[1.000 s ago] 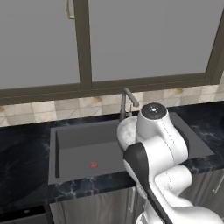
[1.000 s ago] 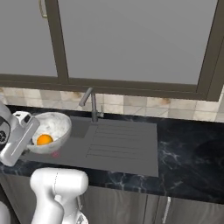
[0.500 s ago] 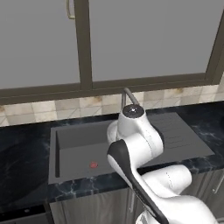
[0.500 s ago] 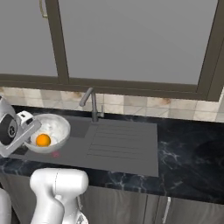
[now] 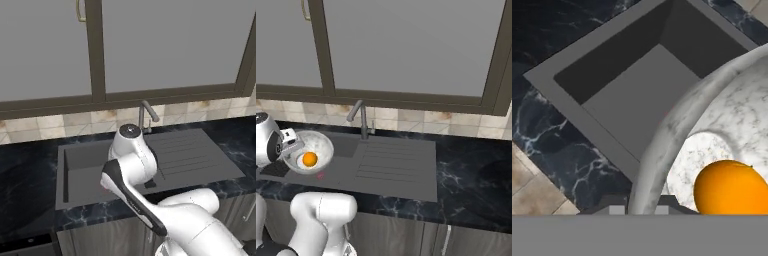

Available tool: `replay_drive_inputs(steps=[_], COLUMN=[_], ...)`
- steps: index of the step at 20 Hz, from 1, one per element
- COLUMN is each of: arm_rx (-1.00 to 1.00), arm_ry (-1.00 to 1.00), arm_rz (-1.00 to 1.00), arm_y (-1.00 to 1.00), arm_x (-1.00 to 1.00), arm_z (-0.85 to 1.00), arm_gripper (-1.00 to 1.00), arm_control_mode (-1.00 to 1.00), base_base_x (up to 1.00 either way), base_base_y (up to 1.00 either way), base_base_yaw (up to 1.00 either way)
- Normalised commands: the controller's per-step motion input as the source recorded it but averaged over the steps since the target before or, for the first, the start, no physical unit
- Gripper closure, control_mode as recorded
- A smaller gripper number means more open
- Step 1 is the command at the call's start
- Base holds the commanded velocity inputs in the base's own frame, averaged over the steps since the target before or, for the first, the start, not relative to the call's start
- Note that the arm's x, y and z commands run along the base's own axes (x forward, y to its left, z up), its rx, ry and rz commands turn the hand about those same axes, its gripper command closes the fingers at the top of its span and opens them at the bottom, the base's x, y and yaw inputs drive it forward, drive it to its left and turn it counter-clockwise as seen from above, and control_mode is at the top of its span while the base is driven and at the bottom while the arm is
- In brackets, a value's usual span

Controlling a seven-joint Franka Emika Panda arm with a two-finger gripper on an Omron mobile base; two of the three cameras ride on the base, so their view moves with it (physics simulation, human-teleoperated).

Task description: Pick the orange from the cabinet and place it in the bowl. Then pick the bowl and place it in the sink. Then turn on the sink facuet.

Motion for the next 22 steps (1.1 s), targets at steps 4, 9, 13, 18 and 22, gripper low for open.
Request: replay_drive_inputs(steps=[4,9,13,18,22], arm_rx=[0.01,0.0,0.0,0.0,0.0], arm_ry=[0.04,0.12,0.14,0.14,0.07], arm_rz=[-0.17,0.0,-0.03,-0.06,-0.1], arm_y=[0.38,0.04,0.08,0.38,0.44], arm_x=[0.91,0.89,0.72,0.5,0.28], arm_z=[-0.21,-0.16,-0.21,-0.58,-0.67], arm_gripper=[1.0,1.0,1.0,1.0,1.0], arm_control_mode=[-1.0,-1.0,-1.0,-1.0,-1.0], base_base_x=[0.0,0.0,0.0,0.0,0.0], base_base_y=[0.0,0.0,0.0,0.0,0.0], base_base_yaw=[0.0,0.0,0.0,0.0,0.0])
